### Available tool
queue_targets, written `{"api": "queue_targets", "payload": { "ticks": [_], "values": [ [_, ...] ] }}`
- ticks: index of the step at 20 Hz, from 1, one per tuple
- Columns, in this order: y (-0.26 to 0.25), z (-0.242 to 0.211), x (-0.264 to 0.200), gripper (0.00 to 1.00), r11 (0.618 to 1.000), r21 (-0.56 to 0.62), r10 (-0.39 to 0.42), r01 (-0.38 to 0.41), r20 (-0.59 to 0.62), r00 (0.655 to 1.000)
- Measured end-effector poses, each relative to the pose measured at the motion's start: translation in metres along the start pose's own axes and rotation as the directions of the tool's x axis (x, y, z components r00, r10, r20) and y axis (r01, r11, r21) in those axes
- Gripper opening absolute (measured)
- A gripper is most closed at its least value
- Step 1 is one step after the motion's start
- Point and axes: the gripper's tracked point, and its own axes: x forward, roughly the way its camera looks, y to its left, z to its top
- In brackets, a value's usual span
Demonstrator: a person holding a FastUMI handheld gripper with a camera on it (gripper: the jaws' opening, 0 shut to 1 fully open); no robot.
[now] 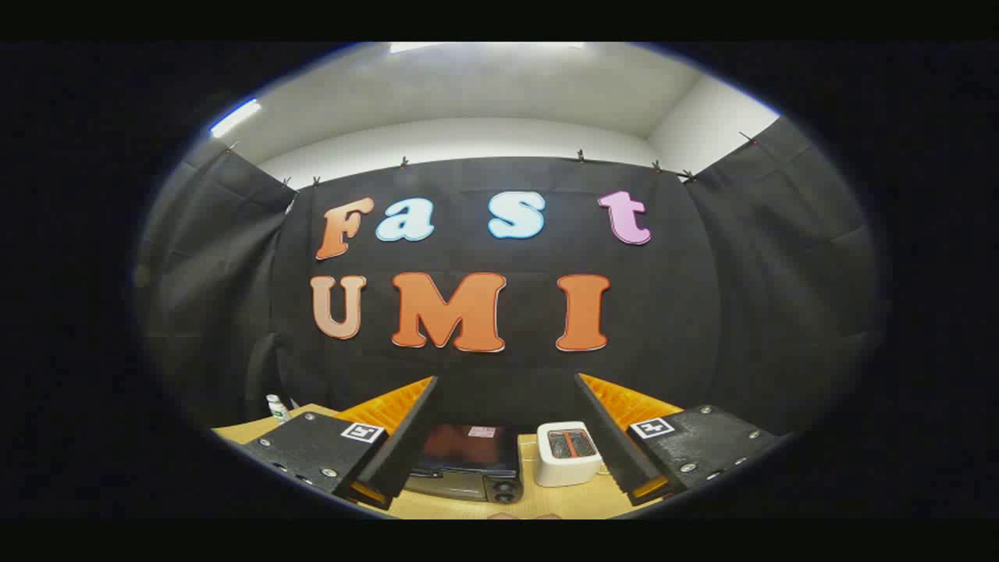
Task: Open the toaster oven, put the food inside, and close the toaster oven door.
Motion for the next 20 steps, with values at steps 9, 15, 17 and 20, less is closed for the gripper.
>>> {"api": "queue_targets", "payload": {
  "ticks": [9,15,17,20],
  "values": [
    [0.004,0.014,0.007,0.98,0.999,0.037,0.014,-0.014,0.014,1.000],
    [0.012,0.011,0.009,0.99,0.999,0.030,0.027,-0.027,0.015,1.000],
    [0.015,0.009,0.011,0.99,0.999,0.019,0.031,-0.031,0.012,0.999],
    [0.016,-0.001,0.013,0.98,0.999,0.015,0.035,-0.035,-0.010,0.999]
  ]
}}
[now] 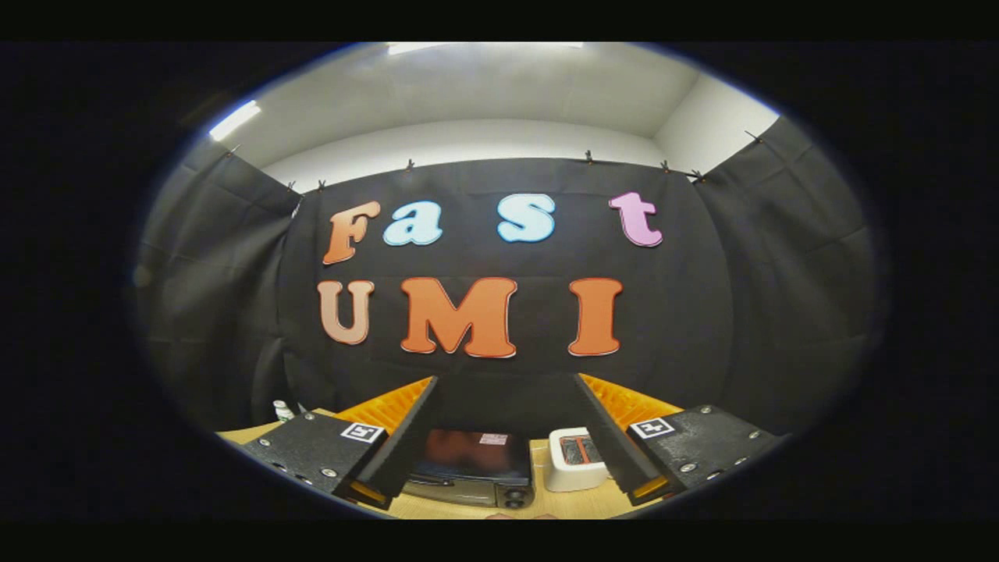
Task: Open the toaster oven, put the food inside, and close the toaster oven door.
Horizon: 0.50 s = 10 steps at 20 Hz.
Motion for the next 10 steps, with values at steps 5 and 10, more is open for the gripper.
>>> {"api": "queue_targets", "payload": {
  "ticks": [5,10],
  "values": [
    [0.003,-0.025,0.007,0.98,1.000,0.012,-0.004,0.005,-0.056,0.998],
    [0.030,-0.077,0.014,0.99,0.998,0.047,0.046,-0.038,-0.178,0.983]
  ]
}}
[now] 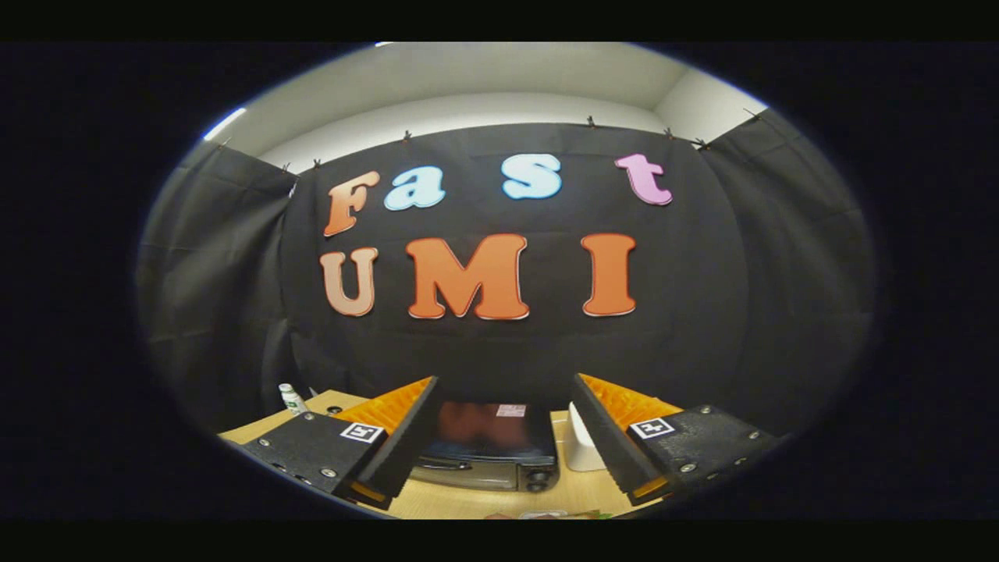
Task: Open the toaster oven, put the food inside, and close the toaster oven door.
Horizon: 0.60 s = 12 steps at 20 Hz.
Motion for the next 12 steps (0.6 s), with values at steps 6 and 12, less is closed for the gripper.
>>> {"api": "queue_targets", "payload": {
  "ticks": [6,12],
  "values": [
    [0.056,-0.080,0.032,0.99,0.996,0.017,0.092,-0.090,-0.186,0.978],
    [0.096,-0.136,0.054,0.99,0.991,0.050,0.136,-0.127,-0.294,0.946]
  ]
}}
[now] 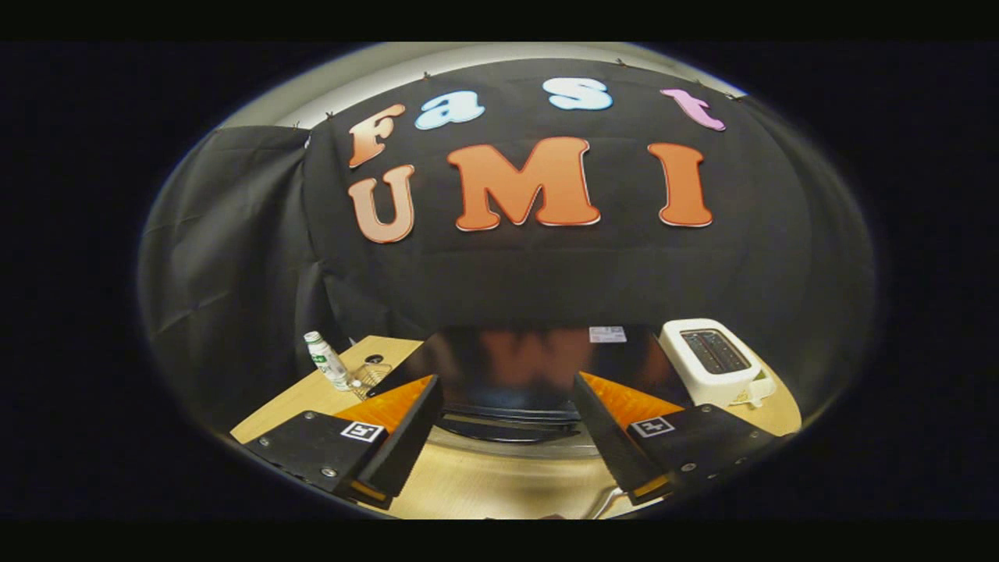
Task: Open the toaster oven, put the food inside, and close the toaster oven door.
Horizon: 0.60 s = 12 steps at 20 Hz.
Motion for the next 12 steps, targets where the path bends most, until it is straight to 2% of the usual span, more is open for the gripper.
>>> {"api": "queue_targets", "payload": {
  "ticks": [4,6,7,9,10,12],
  "values": [
    [0.002,-0.026,0.017,0.99,1.000,0.006,-0.031,0.031,-0.054,0.998],
    [0.000,-0.049,0.020,0.99,0.999,0.028,-0.043,0.047,-0.121,0.992],
    [-0.002,-0.038,0.021,0.98,0.998,0.018,-0.055,0.056,-0.067,0.996],
    [0.000,-0.047,0.019,0.95,0.998,-0.027,-0.065,0.063,-0.055,0.996],
    [0.000,-0.049,0.017,0.97,0.997,-0.046,-0.068,0.066,-0.041,0.997],
    [0.005,-0.055,0.006,0.94,0.997,-0.042,-0.060,0.060,-0.014,0.998]
  ]
}}
